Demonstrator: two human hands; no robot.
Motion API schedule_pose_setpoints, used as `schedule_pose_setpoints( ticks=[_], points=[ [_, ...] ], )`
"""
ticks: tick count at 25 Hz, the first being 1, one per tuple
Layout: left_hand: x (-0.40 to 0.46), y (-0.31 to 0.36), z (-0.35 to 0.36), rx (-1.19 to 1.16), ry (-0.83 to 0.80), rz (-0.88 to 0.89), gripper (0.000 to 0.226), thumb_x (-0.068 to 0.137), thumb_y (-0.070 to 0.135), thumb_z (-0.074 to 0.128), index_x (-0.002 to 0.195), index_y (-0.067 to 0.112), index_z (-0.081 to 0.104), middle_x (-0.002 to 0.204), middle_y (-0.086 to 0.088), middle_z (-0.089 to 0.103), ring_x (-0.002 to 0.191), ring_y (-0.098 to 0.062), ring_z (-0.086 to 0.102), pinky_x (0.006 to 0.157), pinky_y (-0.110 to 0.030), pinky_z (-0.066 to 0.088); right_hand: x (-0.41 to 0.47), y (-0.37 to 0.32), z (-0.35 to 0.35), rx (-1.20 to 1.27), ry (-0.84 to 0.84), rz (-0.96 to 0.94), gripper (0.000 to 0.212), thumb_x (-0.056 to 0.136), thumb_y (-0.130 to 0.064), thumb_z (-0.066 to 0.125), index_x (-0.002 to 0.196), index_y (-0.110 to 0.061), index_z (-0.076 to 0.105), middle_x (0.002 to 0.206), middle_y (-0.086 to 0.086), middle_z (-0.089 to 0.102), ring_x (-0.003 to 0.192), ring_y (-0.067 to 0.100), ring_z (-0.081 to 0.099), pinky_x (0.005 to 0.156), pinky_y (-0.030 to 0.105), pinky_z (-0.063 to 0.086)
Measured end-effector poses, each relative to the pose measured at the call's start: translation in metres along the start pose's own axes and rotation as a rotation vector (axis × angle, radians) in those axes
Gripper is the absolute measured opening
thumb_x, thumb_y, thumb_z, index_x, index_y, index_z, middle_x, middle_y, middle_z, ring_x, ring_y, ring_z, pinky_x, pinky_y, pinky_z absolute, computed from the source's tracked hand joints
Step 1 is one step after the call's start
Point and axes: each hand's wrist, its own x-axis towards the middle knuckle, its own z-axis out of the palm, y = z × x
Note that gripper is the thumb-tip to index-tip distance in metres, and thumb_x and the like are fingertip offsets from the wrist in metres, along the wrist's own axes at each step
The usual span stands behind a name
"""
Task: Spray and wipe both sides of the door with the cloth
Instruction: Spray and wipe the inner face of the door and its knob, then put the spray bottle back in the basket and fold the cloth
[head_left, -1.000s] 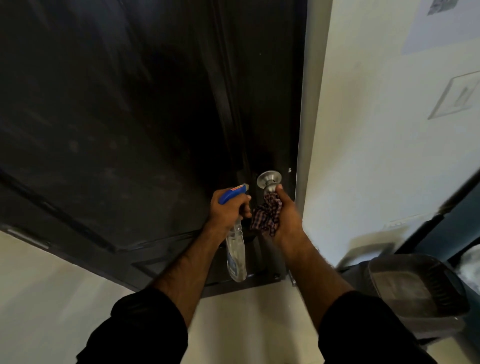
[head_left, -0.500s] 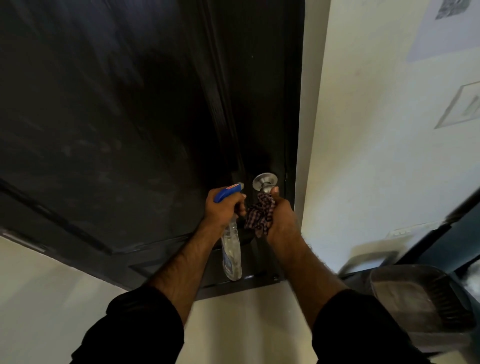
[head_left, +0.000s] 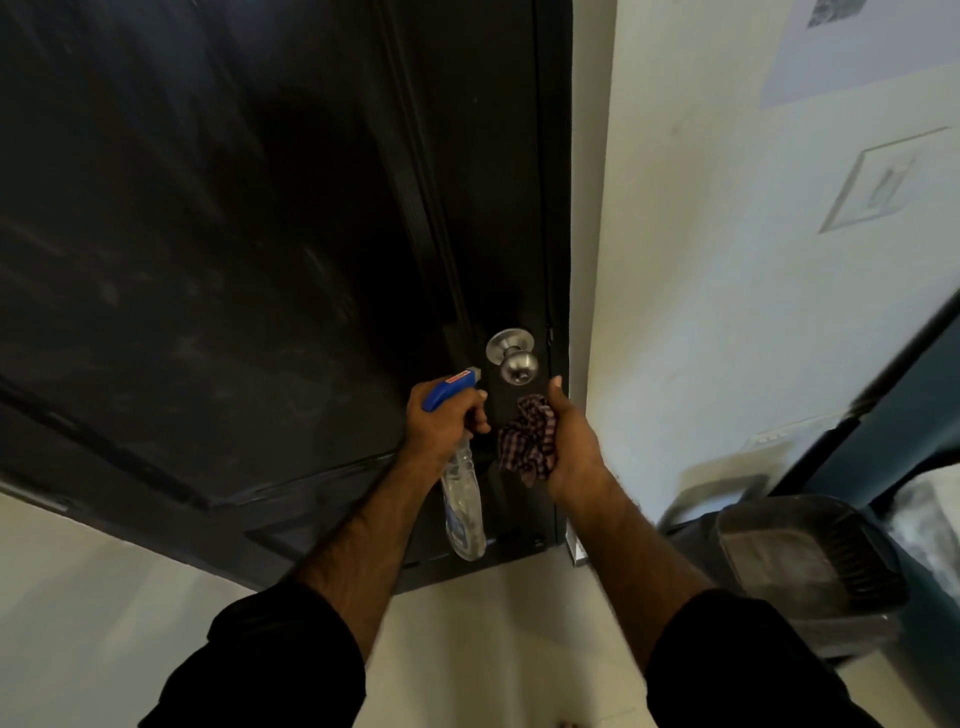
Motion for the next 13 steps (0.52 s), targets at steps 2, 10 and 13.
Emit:
schedule_pose_setpoints(
  ticks=[2,10,13],
  points=[
    [-0.008,-0.007,0.005,-0.016,-0.046,-0.017,0.017,0.094,0.003,0.068,0.089,-0.013,0.068,0.069,-0.017,0.063,0.061,-0.024,0.065,0.056,-0.021,0.056,-0.014,-0.003,-0.014,0.013,0.044,-0.015,0.066,0.099,-0.066,0.060,0.130,-0.008,0.070,0.121,0.019,0.075,0.115,0.038,0.070,0.103,0.054,0.056],
    [-0.039,-0.040,0.082,0.009,-0.285,0.022,0.003,0.084,-0.003,0.072,0.081,-0.003,0.071,0.067,-0.009,0.068,0.065,-0.013,0.069,0.065,-0.022,0.059,-0.070,-0.023,-0.114,0.063,0.187,-0.191,0.064,0.104,-0.068,0.049,0.086,-0.011,0.071,0.074,0.020,0.062,0.049,0.031,0.057,0.041,0.029,0.043],
    [-0.062,-0.041,0.132,-0.032,-0.372,0.022,0.008,0.083,-0.005,0.075,0.086,-0.008,0.069,0.071,-0.010,0.068,0.067,-0.016,0.070,0.065,-0.026,0.057,-0.086,-0.035,-0.169,0.156,0.228,-0.244,0.058,0.102,-0.065,0.054,0.074,-0.015,0.059,0.064,0.015,0.050,0.051,0.030,0.053,0.050,0.033,0.042]
  ],
)
